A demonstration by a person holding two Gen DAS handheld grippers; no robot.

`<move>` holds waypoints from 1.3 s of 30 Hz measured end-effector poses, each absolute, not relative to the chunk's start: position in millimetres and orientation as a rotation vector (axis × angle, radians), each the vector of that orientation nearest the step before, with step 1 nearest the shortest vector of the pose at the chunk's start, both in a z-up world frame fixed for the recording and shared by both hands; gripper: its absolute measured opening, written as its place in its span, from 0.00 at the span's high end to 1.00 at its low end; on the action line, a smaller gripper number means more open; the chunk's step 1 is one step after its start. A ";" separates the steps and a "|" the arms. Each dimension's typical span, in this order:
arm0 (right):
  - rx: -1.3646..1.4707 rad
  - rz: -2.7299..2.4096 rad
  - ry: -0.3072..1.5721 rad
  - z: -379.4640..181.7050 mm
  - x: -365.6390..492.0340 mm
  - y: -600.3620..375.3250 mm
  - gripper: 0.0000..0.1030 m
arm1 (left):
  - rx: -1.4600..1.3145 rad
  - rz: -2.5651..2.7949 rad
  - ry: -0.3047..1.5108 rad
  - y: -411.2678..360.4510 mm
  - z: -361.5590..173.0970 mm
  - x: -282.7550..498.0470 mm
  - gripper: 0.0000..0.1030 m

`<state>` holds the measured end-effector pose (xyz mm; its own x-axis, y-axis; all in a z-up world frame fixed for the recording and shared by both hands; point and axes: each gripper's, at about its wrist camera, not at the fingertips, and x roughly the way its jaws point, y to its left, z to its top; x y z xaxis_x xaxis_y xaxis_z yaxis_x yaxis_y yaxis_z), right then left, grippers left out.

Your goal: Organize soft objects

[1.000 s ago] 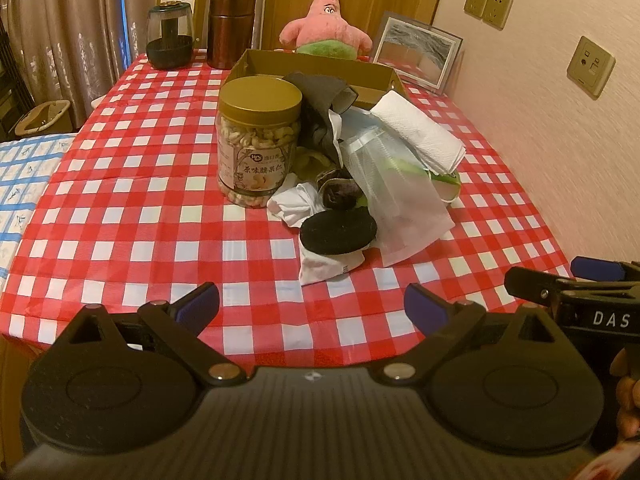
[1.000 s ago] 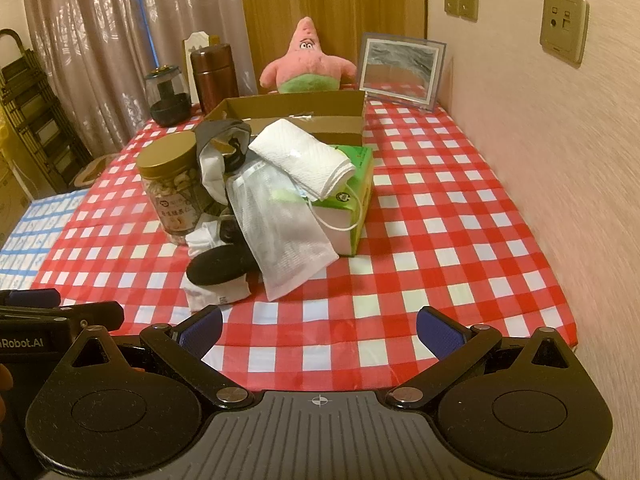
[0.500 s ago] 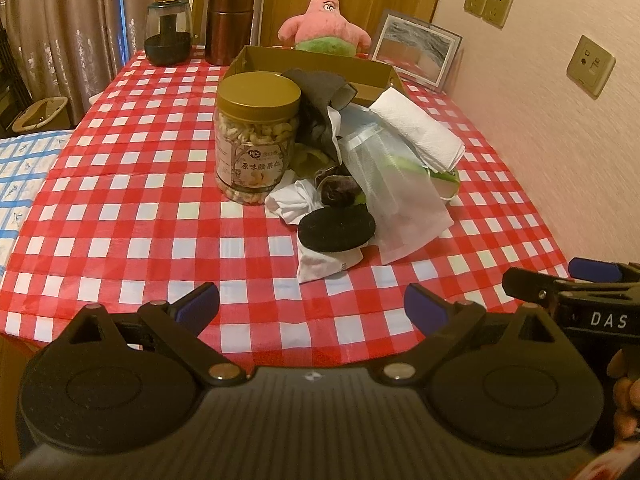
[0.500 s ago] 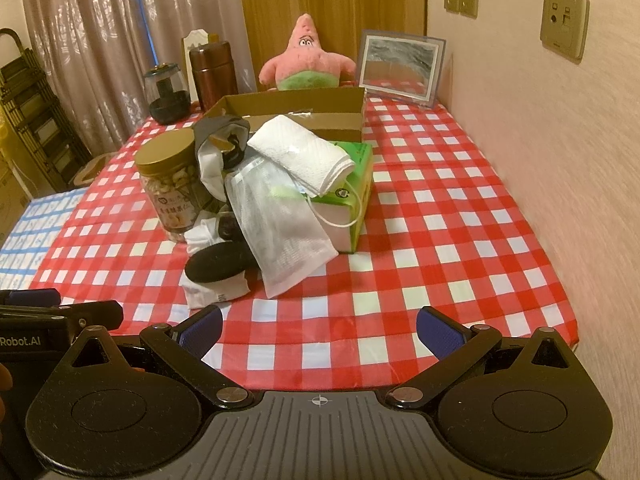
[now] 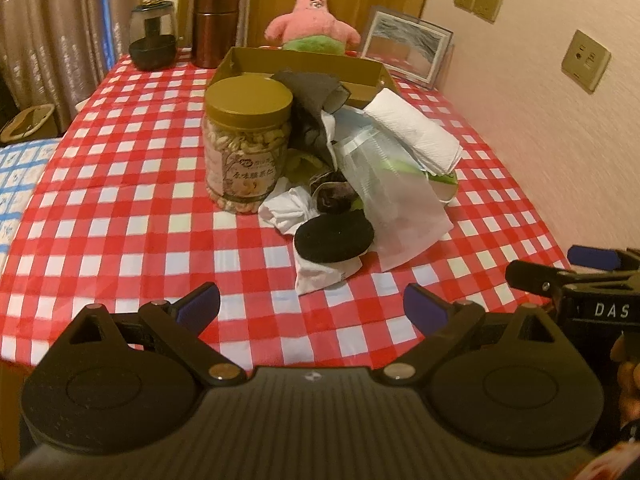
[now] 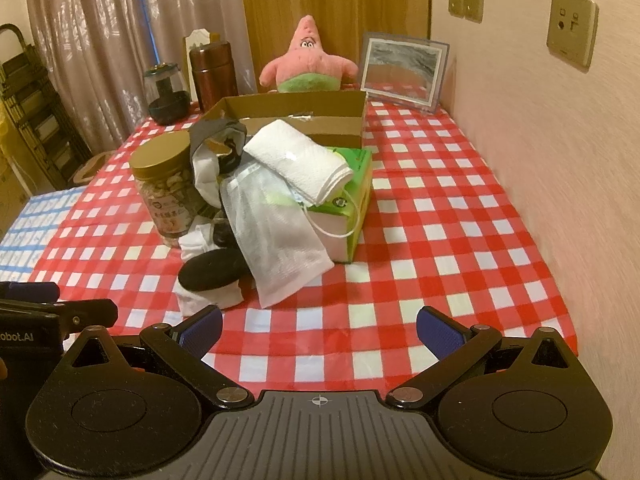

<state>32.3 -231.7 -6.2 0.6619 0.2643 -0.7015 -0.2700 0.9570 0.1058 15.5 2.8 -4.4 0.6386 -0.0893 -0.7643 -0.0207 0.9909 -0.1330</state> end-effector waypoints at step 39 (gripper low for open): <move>-0.055 0.359 0.885 -60.7 130.1 -208.9 0.13 | 0.118 -0.592 1.019 2.0 -93.3 167.6 0.25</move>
